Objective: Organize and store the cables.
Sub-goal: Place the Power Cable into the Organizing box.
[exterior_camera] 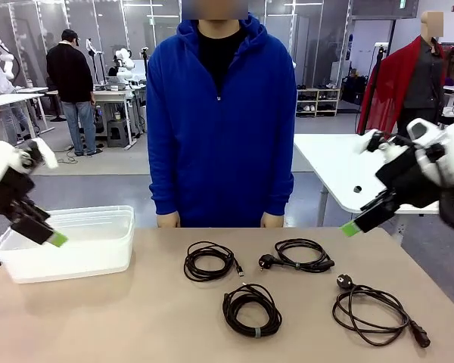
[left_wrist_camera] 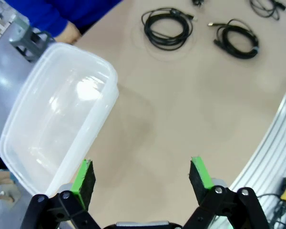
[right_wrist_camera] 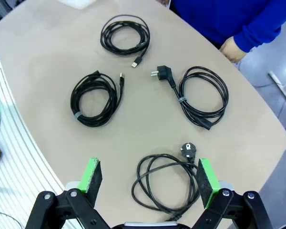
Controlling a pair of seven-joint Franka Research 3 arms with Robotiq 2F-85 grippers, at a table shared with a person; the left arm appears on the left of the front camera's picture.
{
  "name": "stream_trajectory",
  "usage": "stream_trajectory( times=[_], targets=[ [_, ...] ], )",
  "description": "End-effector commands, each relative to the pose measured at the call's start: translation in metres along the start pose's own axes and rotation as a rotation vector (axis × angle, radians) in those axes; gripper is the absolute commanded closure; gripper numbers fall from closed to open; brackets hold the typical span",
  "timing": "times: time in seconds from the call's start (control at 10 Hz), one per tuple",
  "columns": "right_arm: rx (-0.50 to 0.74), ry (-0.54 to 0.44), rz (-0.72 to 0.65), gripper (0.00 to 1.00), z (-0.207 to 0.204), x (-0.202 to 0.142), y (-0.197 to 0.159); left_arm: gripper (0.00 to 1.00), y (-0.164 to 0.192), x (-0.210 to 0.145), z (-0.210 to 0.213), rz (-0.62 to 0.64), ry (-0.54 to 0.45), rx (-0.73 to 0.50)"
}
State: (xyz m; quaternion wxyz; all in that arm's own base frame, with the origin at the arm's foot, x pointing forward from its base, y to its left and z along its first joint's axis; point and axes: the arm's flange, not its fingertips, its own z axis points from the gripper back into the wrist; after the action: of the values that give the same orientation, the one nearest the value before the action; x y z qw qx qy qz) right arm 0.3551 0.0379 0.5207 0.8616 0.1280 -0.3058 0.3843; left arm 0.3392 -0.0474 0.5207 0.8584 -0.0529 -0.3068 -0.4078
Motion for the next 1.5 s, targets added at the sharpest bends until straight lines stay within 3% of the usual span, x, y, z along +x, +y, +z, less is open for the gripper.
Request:
stream_trajectory(
  times=[0.0,0.4,0.6,0.8,1.0,1.4],
  targets=[
    [0.035,-0.022,0.007,0.0,0.027,-0.022,-0.016,0.0,-0.011,-0.05,0.025,0.02,-0.018,-0.011],
    [0.003,-0.098,-0.046,0.0,0.081,-0.091,-0.05,0.0,0.015,-0.12,0.08,0.052,-0.041,-0.007],
    [0.028,-0.176,-0.075,0.0,0.097,-0.117,-0.067,0.0,0.029,-0.137,0.1,0.105,-0.046,0.006],
    [0.004,-0.184,-0.095,0.0,0.111,-0.147,-0.079,0.0,0.042,-0.147,0.104,0.23,0.005,0.059],
    [-0.008,-0.207,-0.157,0.0,0.127,-0.185,-0.081,0.0,0.039,-0.158,0.118,0.254,0.018,0.095],
    [-0.023,-0.261,-0.17,0.0,0.149,-0.204,-0.073,0.0,0.047,-0.186,0.126,0.329,-0.01,0.093]
  ],
)
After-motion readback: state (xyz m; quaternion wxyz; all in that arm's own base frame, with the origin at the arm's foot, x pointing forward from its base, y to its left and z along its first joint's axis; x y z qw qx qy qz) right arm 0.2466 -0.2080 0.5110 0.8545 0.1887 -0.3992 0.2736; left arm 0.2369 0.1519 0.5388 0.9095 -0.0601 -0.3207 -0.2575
